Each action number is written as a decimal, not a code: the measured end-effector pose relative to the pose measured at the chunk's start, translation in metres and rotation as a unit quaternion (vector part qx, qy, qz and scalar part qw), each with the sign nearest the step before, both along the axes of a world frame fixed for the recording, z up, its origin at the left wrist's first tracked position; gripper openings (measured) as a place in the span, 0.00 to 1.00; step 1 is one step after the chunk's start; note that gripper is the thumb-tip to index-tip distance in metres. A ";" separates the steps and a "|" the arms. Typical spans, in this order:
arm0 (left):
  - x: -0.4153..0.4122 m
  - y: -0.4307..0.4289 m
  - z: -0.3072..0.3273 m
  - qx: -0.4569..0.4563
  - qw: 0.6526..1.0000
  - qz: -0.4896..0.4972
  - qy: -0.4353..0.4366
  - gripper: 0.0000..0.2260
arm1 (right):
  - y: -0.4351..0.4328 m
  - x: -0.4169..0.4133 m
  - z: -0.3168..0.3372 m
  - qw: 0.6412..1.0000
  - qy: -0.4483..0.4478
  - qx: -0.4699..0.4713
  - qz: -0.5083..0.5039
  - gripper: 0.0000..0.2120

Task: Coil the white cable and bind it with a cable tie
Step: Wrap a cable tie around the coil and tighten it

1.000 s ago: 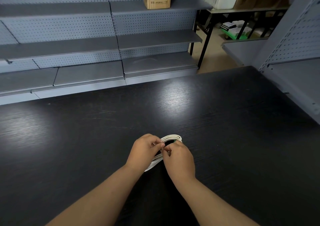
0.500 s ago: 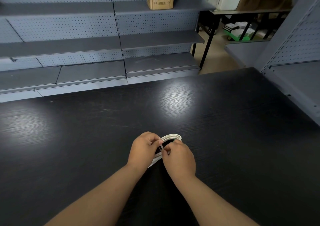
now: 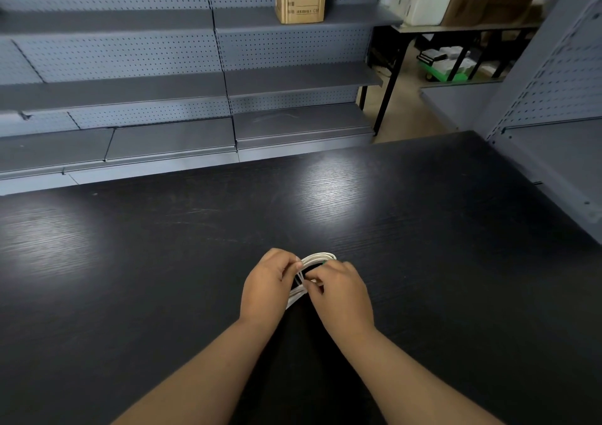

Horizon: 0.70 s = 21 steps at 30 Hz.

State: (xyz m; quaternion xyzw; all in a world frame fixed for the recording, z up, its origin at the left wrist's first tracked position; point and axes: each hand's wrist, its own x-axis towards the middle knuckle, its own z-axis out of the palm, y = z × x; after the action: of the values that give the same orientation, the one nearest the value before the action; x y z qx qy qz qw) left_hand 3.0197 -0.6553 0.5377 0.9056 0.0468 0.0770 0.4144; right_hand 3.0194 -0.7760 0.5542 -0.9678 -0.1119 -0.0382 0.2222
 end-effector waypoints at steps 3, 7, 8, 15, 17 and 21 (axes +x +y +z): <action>0.000 0.001 -0.002 0.008 1.000 -0.002 0.000 0.04 | -0.008 0.004 -0.007 0.992 -0.093 -0.061 0.065 0.07; 0.003 0.004 -0.004 0.015 1.000 -0.007 0.009 0.04 | -0.010 0.001 -0.014 0.980 -0.130 -0.093 0.117 0.08; 0.003 0.004 -0.004 0.015 1.000 -0.009 0.012 0.04 | -0.009 0.001 -0.015 0.981 -0.127 -0.091 0.114 0.08; 0.005 0.009 -0.004 0.009 0.999 -0.031 0.018 0.03 | 0.000 -0.002 -0.018 0.993 -0.092 -0.044 0.063 0.07; 0.007 0.012 -0.003 0.016 0.998 -0.059 0.019 0.03 | 0.000 -0.003 -0.019 0.994 -0.085 -0.038 0.057 0.07; 0.008 0.013 -0.003 0.034 0.996 -0.077 0.013 0.03 | 0.003 -0.006 -0.022 0.996 -0.076 -0.031 0.041 0.08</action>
State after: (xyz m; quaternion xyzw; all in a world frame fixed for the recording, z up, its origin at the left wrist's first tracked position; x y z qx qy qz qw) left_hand 3.0275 -0.6419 0.5349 0.9211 -0.0198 0.0343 0.3873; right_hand 3.0138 -0.7729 0.5323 -0.9631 -0.1692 -0.0992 0.1843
